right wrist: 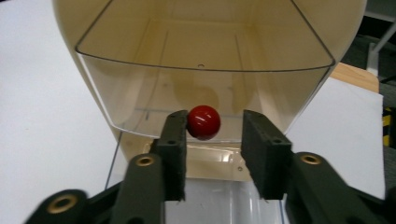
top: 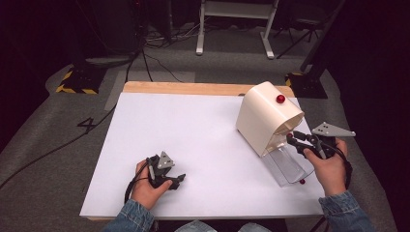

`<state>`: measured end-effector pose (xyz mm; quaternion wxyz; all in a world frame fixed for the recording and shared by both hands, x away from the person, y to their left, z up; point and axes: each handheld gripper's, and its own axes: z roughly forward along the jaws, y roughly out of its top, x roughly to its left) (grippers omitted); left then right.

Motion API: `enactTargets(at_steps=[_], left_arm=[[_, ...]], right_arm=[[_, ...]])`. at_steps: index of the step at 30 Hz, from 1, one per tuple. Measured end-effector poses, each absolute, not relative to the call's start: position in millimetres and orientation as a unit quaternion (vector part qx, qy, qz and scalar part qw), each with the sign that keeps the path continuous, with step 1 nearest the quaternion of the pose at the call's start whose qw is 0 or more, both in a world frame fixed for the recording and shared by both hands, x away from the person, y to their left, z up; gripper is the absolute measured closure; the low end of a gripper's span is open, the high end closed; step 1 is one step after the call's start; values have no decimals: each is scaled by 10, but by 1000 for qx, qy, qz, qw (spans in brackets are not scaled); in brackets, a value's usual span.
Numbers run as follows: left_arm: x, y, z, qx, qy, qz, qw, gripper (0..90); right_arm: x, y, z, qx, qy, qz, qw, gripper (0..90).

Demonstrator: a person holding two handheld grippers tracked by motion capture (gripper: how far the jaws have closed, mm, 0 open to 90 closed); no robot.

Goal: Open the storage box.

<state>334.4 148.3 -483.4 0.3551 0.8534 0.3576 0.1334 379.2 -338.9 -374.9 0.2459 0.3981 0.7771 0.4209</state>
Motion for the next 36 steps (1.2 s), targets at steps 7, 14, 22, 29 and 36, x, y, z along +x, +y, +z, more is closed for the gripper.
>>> enactTargets(at_steps=[7, 14, 22, 29, 36], left_arm=[[3342, 1484, -4834, 854, 356, 135, 354, 276], [3343, 1484, -4833, 854, 356, 135, 354, 276], [3342, 1483, -4833, 854, 356, 136, 354, 276], [3344, 1483, -4834, 853, 358, 133, 355, 276], [3347, 1485, -4832, 854, 356, 135, 353, 276]], right_arm=[[3756, -3368, -3762, 387, 780, 422, 252, 742], [3641, -3423, -3721, 384, 778, 425, 258, 742], [3432, -3526, -3666, 382, 772, 437, 260, 742], [3238, -3622, -3626, 380, 767, 446, 262, 742], [3046, -3731, -3585, 379, 765, 450, 263, 742]])
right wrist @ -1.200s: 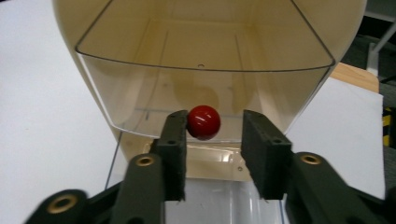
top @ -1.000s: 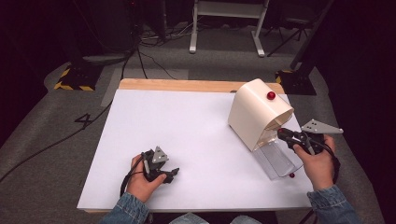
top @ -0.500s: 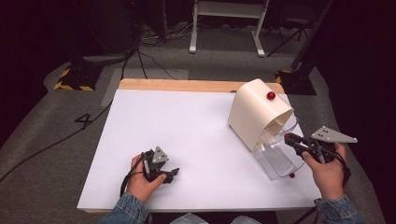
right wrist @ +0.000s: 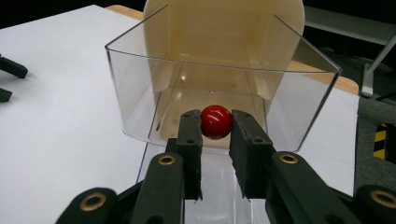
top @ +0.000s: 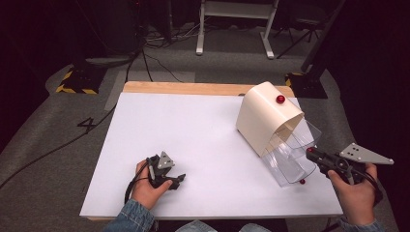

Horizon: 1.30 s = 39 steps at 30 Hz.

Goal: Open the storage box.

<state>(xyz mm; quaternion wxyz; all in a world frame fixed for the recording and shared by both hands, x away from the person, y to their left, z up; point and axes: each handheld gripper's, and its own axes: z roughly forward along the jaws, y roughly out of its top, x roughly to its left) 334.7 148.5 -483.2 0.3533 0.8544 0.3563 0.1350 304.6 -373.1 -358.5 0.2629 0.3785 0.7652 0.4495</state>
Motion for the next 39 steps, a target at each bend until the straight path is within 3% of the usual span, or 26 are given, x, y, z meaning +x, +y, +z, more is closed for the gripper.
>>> enactTargets(at_steps=[15, 39], left_arm=[[3343, 1484, -4834, 854, 356, 135, 354, 276], [3343, 1483, -4834, 854, 356, 135, 354, 276]], right_arm=[[2868, -3878, -3741, 394, 766, 443, 249, 740], [3015, -3845, -4103, 422, 771, 423, 220, 733]])
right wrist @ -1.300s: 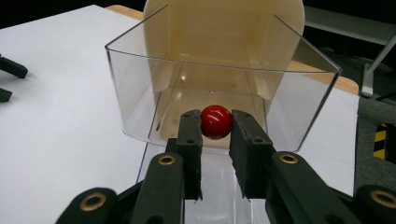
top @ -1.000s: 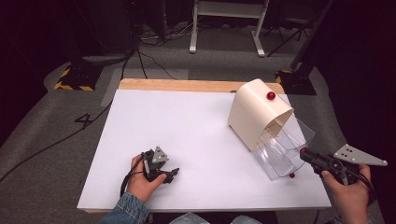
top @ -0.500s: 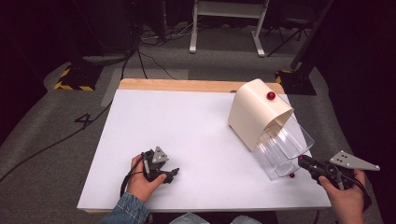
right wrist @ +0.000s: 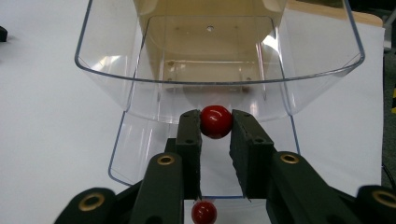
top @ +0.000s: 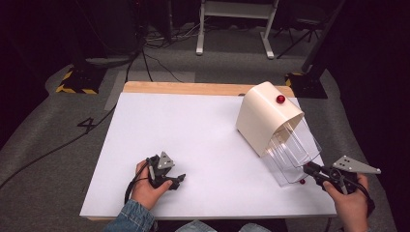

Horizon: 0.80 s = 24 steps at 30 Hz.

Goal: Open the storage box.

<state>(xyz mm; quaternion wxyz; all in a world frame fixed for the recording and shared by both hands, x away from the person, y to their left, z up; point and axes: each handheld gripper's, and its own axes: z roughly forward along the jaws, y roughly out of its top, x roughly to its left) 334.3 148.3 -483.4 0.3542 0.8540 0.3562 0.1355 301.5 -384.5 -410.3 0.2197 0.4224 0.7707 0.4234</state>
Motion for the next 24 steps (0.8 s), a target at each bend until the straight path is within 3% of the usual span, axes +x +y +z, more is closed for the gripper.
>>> enactTargets(at_steps=[6, 9, 15, 24], left_arm=[[3342, 1483, -4833, 854, 356, 136, 354, 276], [3342, 1484, -4833, 854, 356, 136, 354, 275], [3343, 1484, -4833, 854, 356, 135, 354, 275], [3337, 1479, -4828, 855, 356, 136, 351, 276]], right_arm=[[3022, -3836, -4121, 425, 769, 425, 217, 653], [3011, -3833, -4109, 429, 765, 427, 221, 537], [2943, -3868, -4035, 428, 758, 433, 235, 409], [2717, -3874, -3869, 415, 763, 441, 227, 378]])
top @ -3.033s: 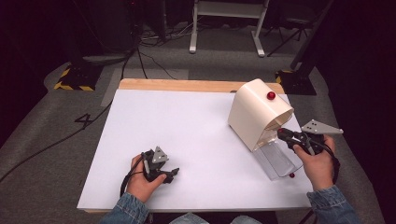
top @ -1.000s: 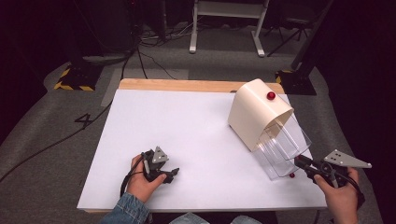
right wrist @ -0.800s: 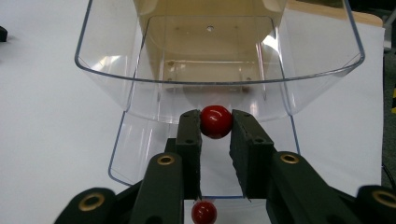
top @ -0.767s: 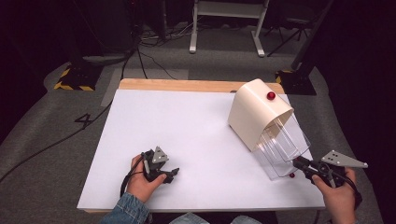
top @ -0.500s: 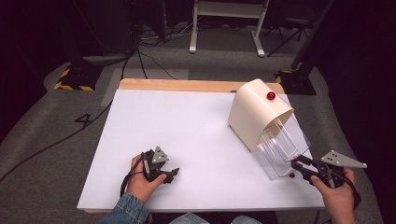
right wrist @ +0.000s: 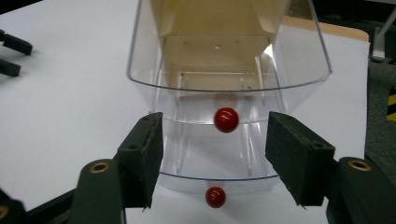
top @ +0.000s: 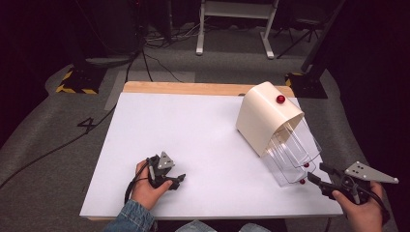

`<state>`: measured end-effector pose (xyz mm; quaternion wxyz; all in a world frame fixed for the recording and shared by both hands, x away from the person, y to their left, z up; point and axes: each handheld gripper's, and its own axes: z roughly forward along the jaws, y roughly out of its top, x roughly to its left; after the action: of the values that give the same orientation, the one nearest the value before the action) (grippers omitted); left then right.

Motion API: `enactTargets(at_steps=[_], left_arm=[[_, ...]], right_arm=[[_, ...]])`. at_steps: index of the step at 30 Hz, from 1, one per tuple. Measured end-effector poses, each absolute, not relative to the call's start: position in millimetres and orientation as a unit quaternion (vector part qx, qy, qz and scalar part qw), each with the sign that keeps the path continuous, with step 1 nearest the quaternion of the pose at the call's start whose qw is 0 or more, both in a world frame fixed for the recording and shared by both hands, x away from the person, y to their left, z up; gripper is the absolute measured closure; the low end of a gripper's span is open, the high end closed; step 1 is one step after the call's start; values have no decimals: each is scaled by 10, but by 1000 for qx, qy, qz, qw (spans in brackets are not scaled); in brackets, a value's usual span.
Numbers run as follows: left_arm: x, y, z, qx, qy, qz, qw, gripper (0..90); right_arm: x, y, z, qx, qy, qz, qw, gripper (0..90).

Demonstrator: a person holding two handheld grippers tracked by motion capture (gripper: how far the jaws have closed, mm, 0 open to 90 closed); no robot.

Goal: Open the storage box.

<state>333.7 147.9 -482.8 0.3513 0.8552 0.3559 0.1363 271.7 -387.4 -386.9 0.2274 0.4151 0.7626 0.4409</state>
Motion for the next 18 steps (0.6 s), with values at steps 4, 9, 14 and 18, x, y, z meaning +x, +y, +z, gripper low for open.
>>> enactTargets(at_steps=[4, 9, 14, 18], left_arm=[[3315, 1465, -4821, 855, 354, 145, 349, 282], [3260, 1466, -4788, 862, 354, 131, 339, 267], [3207, 1464, -4780, 864, 353, 129, 336, 259], [3200, 1475, -4794, 861, 354, 126, 342, 248]], right_arm=[[2655, -3778, -3818, 396, 773, 444, 219, 381], [2583, -3596, -3803, 368, 790, 448, 198, 403], [2552, -3424, -3819, 345, 804, 449, 179, 413], [2550, -3311, -3836, 329, 813, 451, 166, 415]])
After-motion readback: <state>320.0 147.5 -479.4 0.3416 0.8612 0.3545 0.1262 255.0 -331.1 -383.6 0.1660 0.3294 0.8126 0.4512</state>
